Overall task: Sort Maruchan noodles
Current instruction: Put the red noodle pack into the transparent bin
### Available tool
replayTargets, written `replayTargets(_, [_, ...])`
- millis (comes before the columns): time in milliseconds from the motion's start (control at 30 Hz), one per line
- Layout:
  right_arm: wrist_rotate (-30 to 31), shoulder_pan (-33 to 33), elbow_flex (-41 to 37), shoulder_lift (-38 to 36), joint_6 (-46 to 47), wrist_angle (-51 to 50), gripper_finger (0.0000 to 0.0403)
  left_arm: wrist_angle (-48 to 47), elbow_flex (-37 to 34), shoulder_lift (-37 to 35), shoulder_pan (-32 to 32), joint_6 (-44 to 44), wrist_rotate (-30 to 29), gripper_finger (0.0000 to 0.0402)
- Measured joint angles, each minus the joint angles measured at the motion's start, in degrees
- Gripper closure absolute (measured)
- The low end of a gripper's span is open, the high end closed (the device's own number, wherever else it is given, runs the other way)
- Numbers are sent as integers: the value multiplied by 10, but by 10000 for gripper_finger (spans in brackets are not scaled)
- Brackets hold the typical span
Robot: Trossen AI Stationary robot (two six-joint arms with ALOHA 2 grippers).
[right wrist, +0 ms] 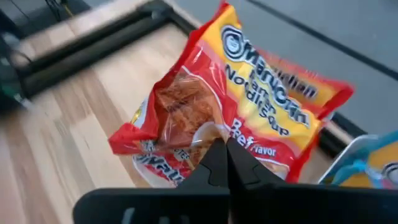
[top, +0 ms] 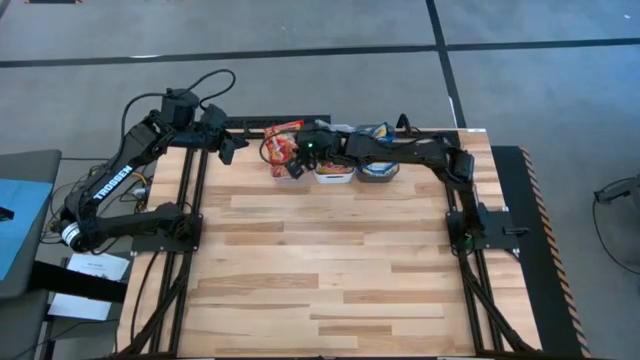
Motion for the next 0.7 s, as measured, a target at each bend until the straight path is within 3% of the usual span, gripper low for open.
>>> replayTargets(400, [-6,7,0,50,2,10,399,-3,0,0,0,16,-10,283])
replayTargets(700, [-50,0,0,50,3,47,330,-3,0,0,0,19,-10,283])
